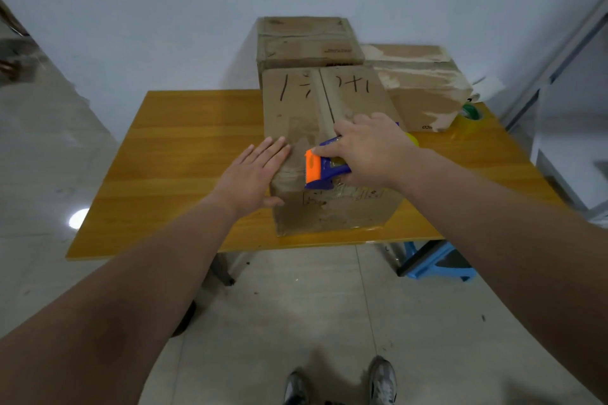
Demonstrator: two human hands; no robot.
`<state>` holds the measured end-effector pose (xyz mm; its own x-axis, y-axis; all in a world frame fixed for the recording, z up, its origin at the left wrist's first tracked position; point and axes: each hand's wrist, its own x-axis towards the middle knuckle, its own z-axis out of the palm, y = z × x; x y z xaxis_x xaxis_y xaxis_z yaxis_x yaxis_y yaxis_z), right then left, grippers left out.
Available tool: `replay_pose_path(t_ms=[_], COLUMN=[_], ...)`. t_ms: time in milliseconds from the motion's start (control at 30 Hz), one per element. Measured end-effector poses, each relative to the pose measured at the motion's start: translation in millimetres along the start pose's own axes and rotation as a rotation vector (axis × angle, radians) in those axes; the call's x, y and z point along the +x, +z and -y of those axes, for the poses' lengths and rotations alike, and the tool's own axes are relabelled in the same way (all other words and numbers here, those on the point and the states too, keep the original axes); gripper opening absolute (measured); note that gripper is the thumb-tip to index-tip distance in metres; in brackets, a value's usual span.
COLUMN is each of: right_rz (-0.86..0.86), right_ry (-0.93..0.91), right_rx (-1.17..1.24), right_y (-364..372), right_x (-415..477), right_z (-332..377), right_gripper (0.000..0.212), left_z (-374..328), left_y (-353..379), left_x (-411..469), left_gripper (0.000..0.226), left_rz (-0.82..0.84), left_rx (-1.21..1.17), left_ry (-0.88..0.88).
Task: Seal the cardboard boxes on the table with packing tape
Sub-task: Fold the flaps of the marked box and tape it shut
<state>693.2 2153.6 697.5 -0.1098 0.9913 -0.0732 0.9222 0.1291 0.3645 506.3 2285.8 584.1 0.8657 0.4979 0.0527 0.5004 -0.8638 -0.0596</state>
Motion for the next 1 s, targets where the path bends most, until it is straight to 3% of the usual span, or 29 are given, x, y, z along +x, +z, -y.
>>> replay_pose_path(t_ms=[100, 267, 333, 467, 567, 667, 833, 1000], right_rz=[0.004, 0.010, 0.009, 0.013, 0.020, 0.037, 0.012, 0.101], right_ry=[-0.002, -0.005, -0.005, -0.008, -0.023, -0.051, -0.106, -0.005], right_rx=[0.000, 0.014, 0.012, 0.006, -0.014, -0.056, -0.028, -0.045], right_y=[0, -1, -1, -2, -4, -7, -17, -5], right_x=[1, 2, 2, 2, 2, 1, -14, -62], right_z=[-1, -2, -2, -1, -1, -2, -28, -92], right_gripper=[0.059, 0.058, 0.058, 0.058, 0.060, 0.069, 0.078, 0.070], left_z=[0, -7, -14, -36, -58, -69, -65, -71], left_y=[0, -6, -9, -12, -9, -10, -18, -23], left_x=[-1, -15, -21, -31, -30, -25, -27, -23], left_gripper=[0.103, 0.056, 0.048, 0.054, 0.068, 0.067, 0.061, 0.061], left_rz=[0.002, -0.092, -0.130, -0.099, -0.051, -0.034, 0.003, 0.053], left_rx=[0.038, -0.030, -0.060, -0.043, -0.020, -0.074, -0.012, -0.029], left_ry=[0.009, 0.091, 0.085, -0.001, -0.161, -0.295, -0.313, -0.340])
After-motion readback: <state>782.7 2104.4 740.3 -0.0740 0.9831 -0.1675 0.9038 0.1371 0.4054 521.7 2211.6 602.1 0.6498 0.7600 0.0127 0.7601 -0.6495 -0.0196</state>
